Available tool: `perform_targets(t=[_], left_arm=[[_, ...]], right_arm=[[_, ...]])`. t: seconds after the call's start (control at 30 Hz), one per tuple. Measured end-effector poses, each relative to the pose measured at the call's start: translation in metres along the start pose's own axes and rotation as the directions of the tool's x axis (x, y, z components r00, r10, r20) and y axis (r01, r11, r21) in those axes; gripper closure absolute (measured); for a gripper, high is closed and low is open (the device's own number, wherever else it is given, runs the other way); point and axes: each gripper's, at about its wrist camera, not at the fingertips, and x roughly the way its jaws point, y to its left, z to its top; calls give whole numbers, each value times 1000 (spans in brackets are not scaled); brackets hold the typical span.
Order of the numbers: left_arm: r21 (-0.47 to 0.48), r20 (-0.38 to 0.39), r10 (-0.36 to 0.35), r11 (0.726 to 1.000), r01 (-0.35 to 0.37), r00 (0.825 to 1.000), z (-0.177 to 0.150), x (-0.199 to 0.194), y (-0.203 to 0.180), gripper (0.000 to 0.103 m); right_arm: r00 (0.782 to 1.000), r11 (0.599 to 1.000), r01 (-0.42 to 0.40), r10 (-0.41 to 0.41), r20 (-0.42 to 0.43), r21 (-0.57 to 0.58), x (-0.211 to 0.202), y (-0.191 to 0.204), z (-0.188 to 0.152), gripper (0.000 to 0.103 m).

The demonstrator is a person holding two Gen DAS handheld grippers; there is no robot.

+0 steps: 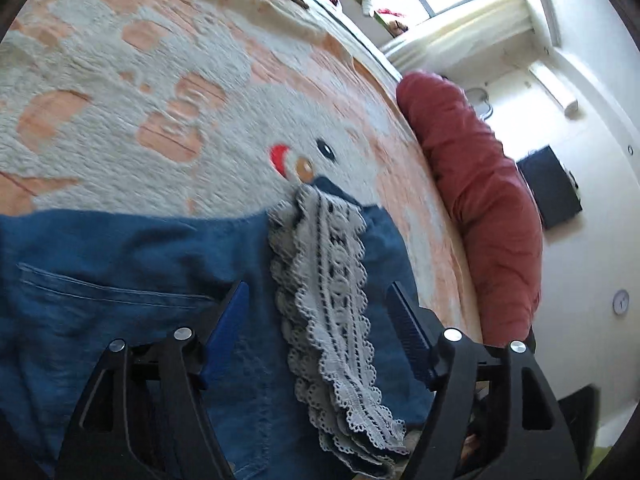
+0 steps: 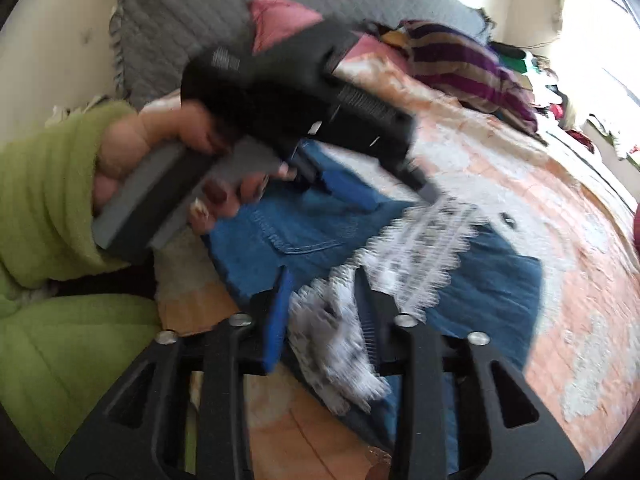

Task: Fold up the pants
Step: 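Lift the held hem with both tools toward the waistband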

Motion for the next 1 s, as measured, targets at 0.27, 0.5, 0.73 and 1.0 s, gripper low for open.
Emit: perform_targets(t=[0.27, 0.5, 0.73, 1.0], left_arm=[[45, -27, 80, 996, -79, 996, 14, 38, -13, 17], [40, -13, 193, 981, -192, 981, 33, 56, -15, 49], [18, 37, 129, 991, -129, 991, 36, 35, -13, 85], [42, 61, 197, 979, -200, 978, 32, 23, -7, 78]], right_arm=[[1000, 999, -15, 13, -28, -51, -4, 10, -22, 60], [990, 981, 62, -84, -111, -184, 30, 31, -27, 61], [993, 995, -86, 81, -84, -57, 18, 15, -19, 90], [986, 990, -126, 119, -119, -55, 41, 25, -20, 83]])
